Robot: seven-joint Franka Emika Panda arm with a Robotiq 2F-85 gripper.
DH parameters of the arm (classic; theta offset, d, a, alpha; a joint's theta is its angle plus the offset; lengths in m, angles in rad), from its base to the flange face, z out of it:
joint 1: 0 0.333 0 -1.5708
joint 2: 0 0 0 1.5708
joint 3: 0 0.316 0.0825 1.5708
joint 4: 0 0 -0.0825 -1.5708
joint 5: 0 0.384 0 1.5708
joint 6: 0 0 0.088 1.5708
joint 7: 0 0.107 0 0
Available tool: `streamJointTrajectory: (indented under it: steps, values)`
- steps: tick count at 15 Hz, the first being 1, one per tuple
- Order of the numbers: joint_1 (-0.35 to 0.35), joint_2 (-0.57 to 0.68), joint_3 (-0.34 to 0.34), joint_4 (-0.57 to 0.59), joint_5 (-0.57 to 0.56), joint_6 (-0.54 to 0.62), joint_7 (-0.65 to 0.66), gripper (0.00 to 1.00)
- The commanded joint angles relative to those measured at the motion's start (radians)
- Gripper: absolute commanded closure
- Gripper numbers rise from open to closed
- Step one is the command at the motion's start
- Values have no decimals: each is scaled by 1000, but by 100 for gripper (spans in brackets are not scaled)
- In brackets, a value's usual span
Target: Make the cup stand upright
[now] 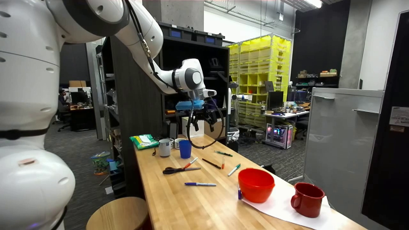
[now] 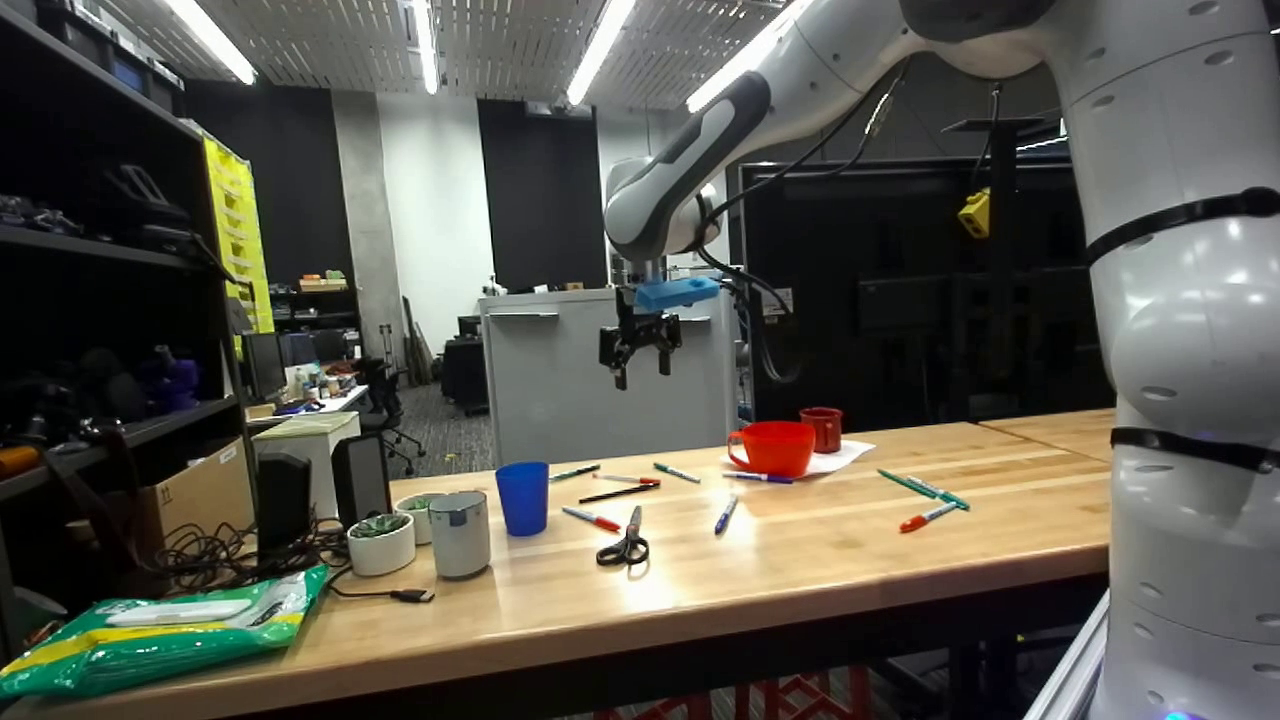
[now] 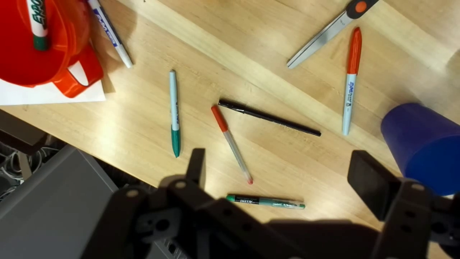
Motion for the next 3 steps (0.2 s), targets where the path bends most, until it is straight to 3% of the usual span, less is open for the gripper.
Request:
streamJointTrajectory:
  steps: [1, 3]
  values:
    - [-8, 0, 8, 2, -1, -3, 0, 0]
    - [-8, 0, 8, 2, -1, -3, 0, 0]
